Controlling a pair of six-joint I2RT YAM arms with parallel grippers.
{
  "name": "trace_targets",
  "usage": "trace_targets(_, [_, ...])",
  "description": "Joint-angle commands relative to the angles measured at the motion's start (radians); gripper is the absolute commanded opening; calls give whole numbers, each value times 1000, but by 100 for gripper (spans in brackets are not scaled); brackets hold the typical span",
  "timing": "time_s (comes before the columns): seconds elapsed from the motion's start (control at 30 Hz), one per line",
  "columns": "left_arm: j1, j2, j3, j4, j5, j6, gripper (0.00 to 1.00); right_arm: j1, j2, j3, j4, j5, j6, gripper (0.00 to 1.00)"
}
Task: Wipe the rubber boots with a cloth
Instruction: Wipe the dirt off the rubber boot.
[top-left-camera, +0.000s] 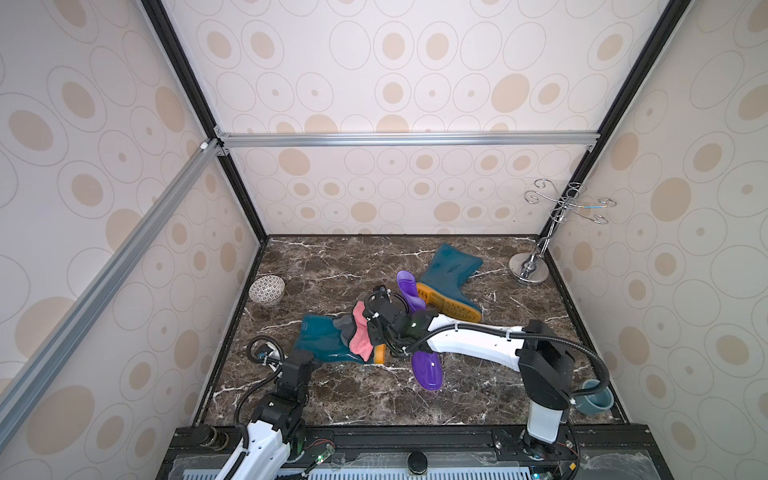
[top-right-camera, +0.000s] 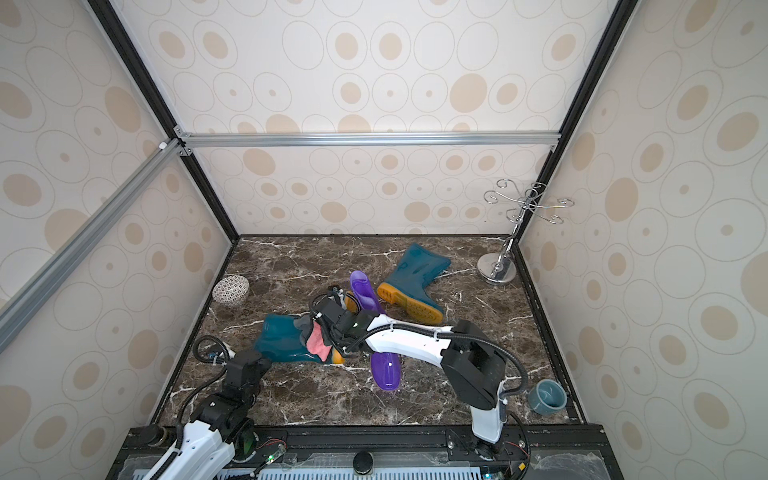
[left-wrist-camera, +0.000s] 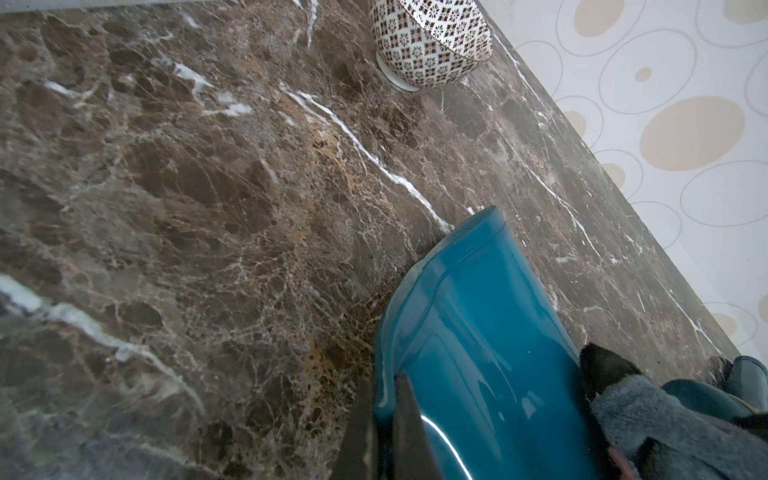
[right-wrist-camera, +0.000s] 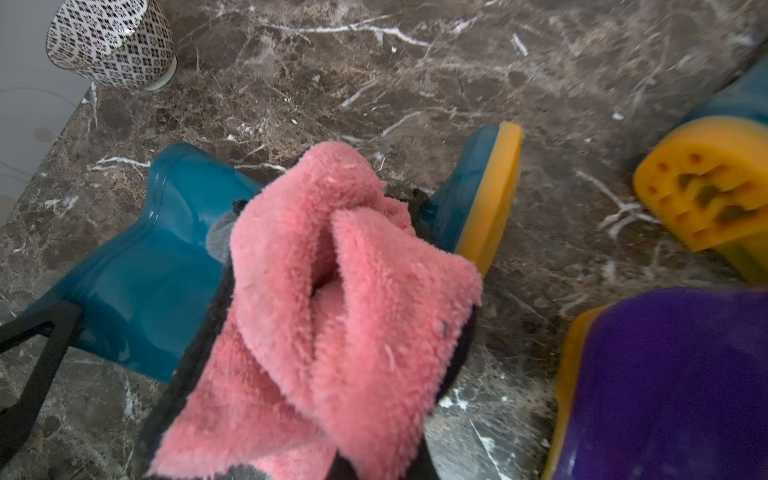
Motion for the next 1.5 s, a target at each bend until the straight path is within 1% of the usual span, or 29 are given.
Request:
trace_targets(0.0, [14, -14, -4, 5, -55, -6, 0, 24, -42, 8, -96, 89, -19, 0])
trace_targets(0.03, [13, -15, -5, 7, -55, -4, 0, 34, -43, -7, -63, 93, -42, 0])
trace_targets(0.07, [12, -16, -6, 8, -55, -4, 0, 39, -38, -14, -25, 66, -54, 0])
trace_targets(0.13, [13, -16, -7, 12, -57, -4, 0, 49, 13, 15, -23, -22, -41, 0])
trace_targets(0.23, [13, -17, -6, 10, -58, -3, 0, 97, 108, 87, -62, 0, -40, 0])
trace_targets(0.27, [13, -18, -7, 12, -57, -1, 0, 108, 132, 88, -37, -4, -44, 0])
trace_targets(0.37, [13, -23, -9, 15, -56, 0, 0, 117, 191, 84, 54, -93, -34, 0])
trace_targets(0.47, [13, -25, -10, 16, -53, 3, 0, 116, 227, 113, 154, -180, -39, 0])
trace_targets(0.5, [13, -25, -10, 18, -51, 5, 0, 115, 244, 136, 197, -232, -56, 0])
trace_targets(0.57, [13, -27, -10, 18, -49, 7, 0, 113, 306, 238, 189, -312, -69, 0])
trace_targets(0.73, [13, -29, -12, 23, -46, 11, 0, 104, 450, 439, 173, -385, -51, 0])
trace_targets(0.8, [13, -29, -12, 21, -46, 11, 0, 99, 485, 508, 130, -359, -54, 0])
trace_targets(0.83, [12, -29, -12, 21, -46, 11, 0, 94, 491, 531, 92, -319, -55, 0])
trace_targets(0.87, [12, -30, -12, 21, -47, 11, 0, 85, 483, 530, 69, -298, -58, 0])
trace_targets(0.93, [13, -30, -10, 17, -46, 9, 0, 68, 422, 447, 73, -251, -56, 0])
trace_targets(1.03, [13, -41, -14, 15, -45, 11, 0, 61, 259, 246, 141, -152, -78, 0])
trace_targets(1.1, [14, -46, -16, 18, -43, 12, 0, 62, 168, 145, 161, -124, -91, 0])
trace_targets(1.13, [13, -48, -18, 20, -42, 13, 0, 62, 133, 115, 141, -126, -91, 0])
trace_targets(1.23, [14, -42, -18, 25, -40, 16, 0, 76, 57, 83, 13, -90, -97, 0])
trace_targets(1.33, [15, -33, -17, 34, -38, 16, 0, 97, -16, 45, -60, -52, -104, 0])
trace_targets(1.43, [15, -26, -16, 38, -39, 16, 0, 145, -73, 59, -191, 62, -118, 0])
trace_targets(1.47, [14, -28, -16, 39, -39, 17, 0, 159, -91, 48, -203, 89, -115, 0])
